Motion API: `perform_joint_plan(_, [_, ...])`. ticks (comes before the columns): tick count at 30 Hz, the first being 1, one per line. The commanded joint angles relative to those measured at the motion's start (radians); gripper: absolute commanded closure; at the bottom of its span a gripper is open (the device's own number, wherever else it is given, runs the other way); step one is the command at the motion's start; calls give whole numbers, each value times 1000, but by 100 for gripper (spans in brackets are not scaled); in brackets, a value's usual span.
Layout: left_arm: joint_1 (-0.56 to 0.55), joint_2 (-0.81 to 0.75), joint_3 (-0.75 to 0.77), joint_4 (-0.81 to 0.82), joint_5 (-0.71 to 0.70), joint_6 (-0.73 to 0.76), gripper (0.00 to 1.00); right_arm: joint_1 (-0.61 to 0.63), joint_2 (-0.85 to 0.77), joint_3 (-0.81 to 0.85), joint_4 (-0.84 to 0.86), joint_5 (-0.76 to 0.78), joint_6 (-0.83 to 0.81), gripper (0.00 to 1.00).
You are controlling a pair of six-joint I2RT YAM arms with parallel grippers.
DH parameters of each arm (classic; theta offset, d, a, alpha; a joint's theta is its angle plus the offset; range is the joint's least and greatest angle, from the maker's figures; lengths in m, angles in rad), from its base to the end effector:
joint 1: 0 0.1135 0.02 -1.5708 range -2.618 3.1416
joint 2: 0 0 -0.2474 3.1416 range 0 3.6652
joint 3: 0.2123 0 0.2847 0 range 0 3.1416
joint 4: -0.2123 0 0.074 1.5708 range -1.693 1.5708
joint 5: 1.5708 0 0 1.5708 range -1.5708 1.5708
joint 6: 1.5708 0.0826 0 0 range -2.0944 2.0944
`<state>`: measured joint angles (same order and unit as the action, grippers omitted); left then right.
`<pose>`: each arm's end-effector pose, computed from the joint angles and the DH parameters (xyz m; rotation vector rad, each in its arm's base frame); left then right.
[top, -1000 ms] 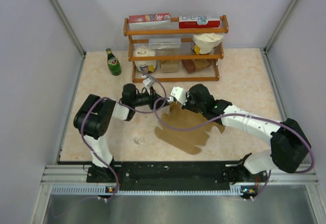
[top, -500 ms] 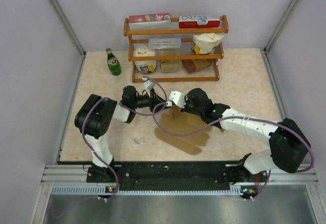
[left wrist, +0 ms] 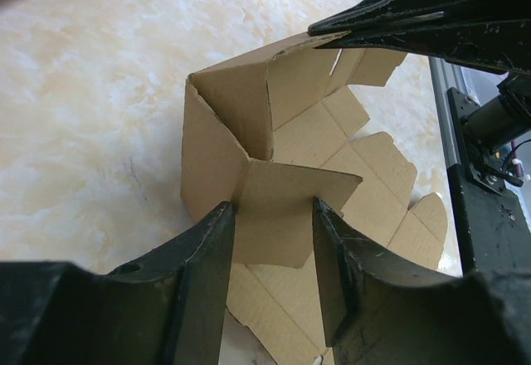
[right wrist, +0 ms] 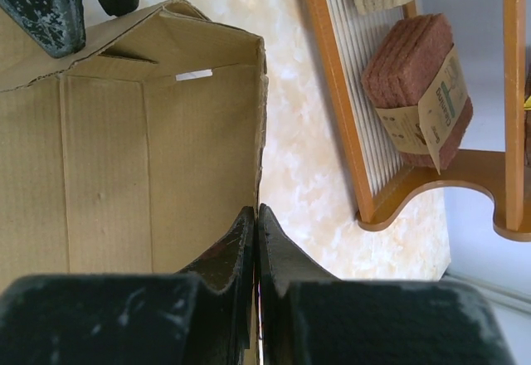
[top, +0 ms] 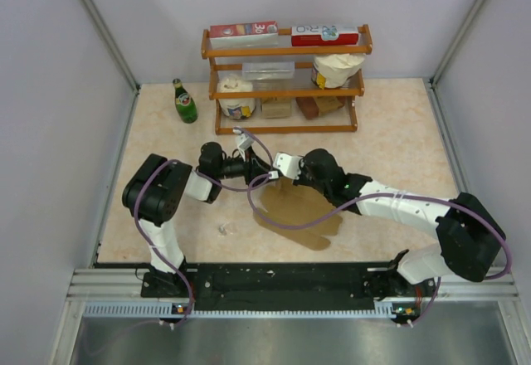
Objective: Fold the paper box
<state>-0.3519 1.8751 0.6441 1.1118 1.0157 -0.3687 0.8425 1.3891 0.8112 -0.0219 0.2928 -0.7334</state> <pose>0.3139 -0.1900 0.0932 0.7973 1.6491 -1.3691 0.2624 0.2584 0.1686 -1.4036 1.6320 -0.2542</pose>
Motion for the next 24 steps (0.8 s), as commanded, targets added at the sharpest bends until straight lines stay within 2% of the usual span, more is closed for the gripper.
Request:
perform_joint_plan(1, [-2, 19, -8, 86, 41, -9, 52, 23, 1, -7, 68, 46, -18, 100])
perform_joint_plan(7, [14, 30, 3, 101, 81, -32, 44, 21, -12, -9, 63, 48, -21, 100])
perform_joint_plan(12, [54, 55, 14, 181, 116, -110, 36, 21, -18, 2, 30, 34, -23, 100])
perform_joint_plan(20, [70, 84, 25, 232, 124, -162, 34, 21, -9, 11, -6, 19, -20, 100])
perform_joint_plan(24, [70, 119, 25, 388, 150, -265, 33, 23, -2, 11, -1, 23, -18, 100])
